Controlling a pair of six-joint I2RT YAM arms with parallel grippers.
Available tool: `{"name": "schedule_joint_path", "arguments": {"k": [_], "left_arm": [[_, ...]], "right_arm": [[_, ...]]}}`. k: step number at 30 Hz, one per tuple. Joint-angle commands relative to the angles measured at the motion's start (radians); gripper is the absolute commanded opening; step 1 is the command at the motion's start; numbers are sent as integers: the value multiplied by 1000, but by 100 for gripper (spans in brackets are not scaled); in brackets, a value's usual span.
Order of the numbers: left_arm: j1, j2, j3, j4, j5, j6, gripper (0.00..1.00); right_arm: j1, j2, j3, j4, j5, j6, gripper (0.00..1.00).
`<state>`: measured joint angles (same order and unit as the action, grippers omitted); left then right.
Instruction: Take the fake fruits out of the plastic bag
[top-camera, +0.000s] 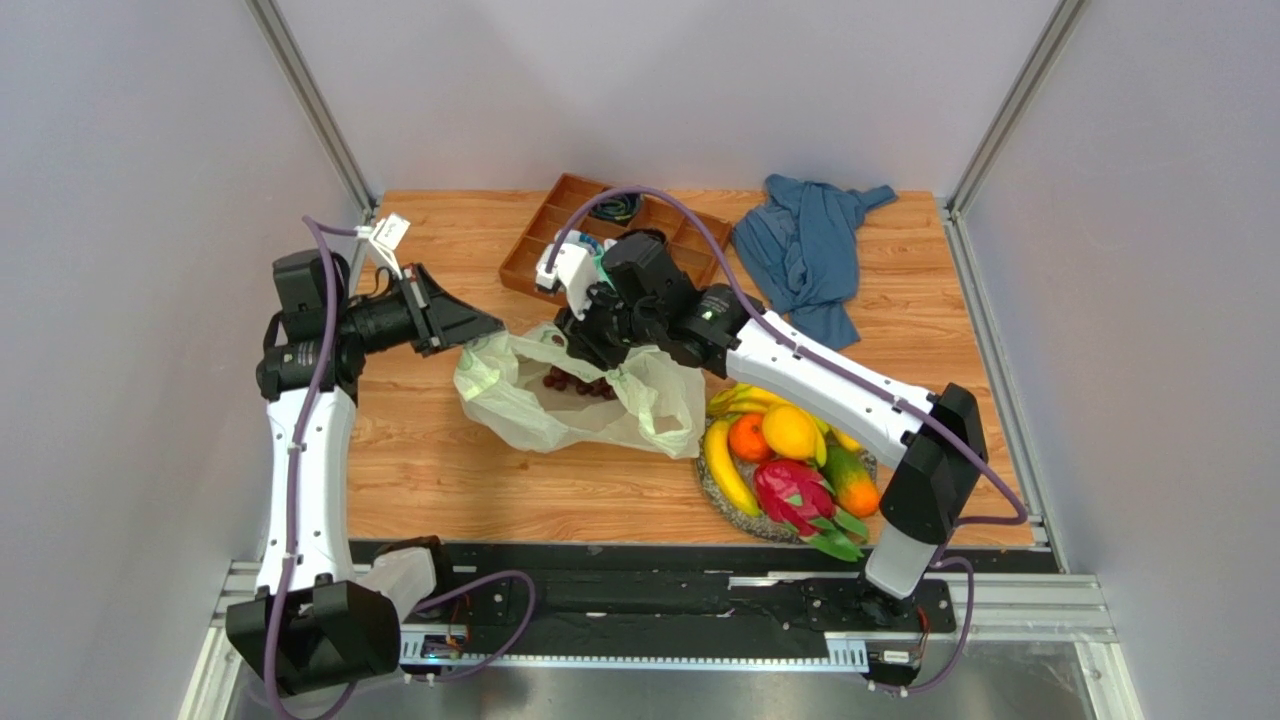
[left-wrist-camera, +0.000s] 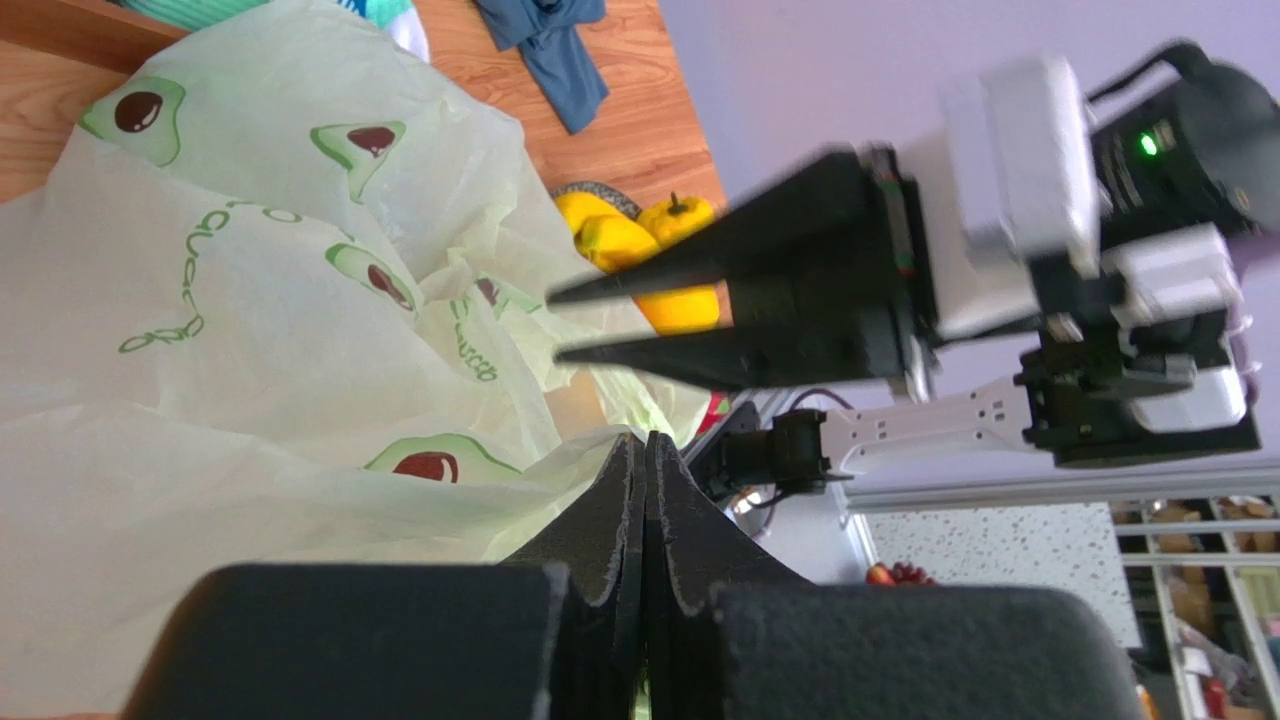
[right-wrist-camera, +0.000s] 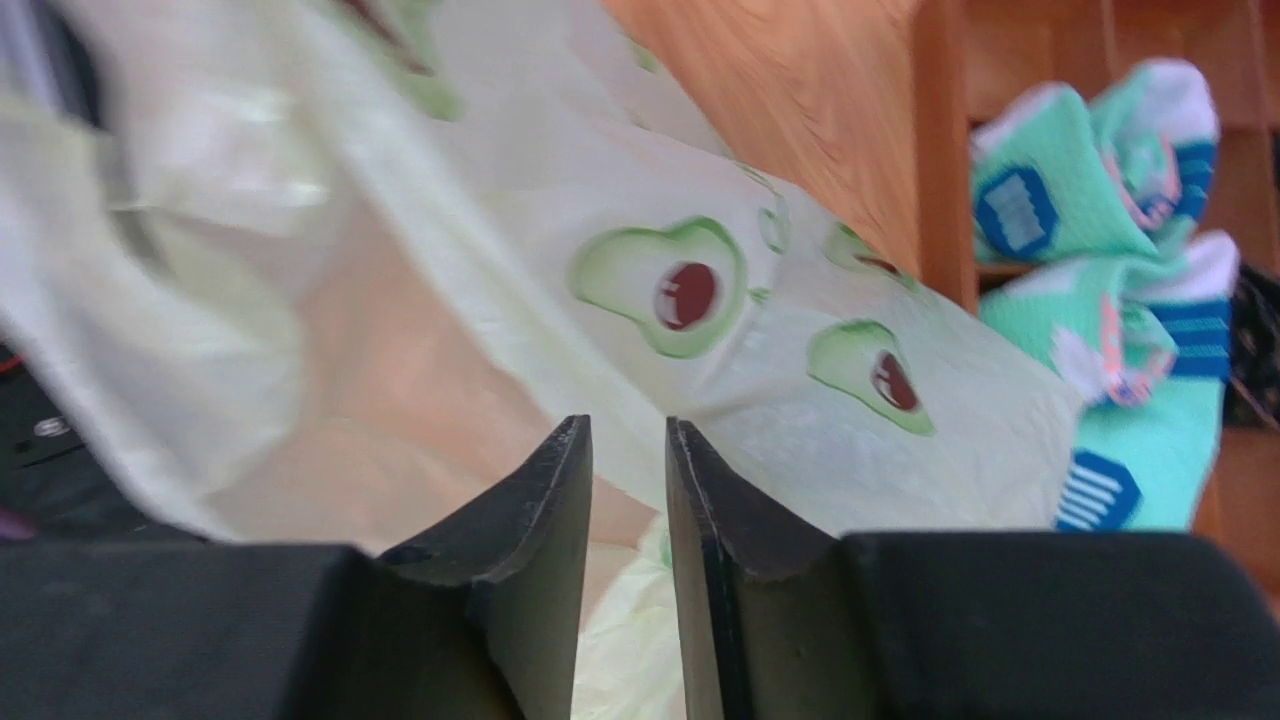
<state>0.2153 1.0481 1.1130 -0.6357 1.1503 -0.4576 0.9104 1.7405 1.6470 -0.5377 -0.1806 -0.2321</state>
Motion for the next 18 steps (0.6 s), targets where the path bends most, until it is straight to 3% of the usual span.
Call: {"name": "schedule_joint_path", "arguments": {"k": [1, 8, 13, 18], "left_arm": [[-8, 47, 53, 91, 25, -99, 0], [-13, 89, 80, 148, 32, -174, 0], [-13, 89, 82, 200, 64, -231, 0], [-11, 46, 84, 168, 144, -213, 0]], "right_arm": [[50, 0, 59, -53, -198, 7, 22], [76, 88, 89, -88, -172, -12, 10], [99, 125, 57, -56, -122, -55, 8], [88, 244, 96, 36, 235, 91, 0]]}}
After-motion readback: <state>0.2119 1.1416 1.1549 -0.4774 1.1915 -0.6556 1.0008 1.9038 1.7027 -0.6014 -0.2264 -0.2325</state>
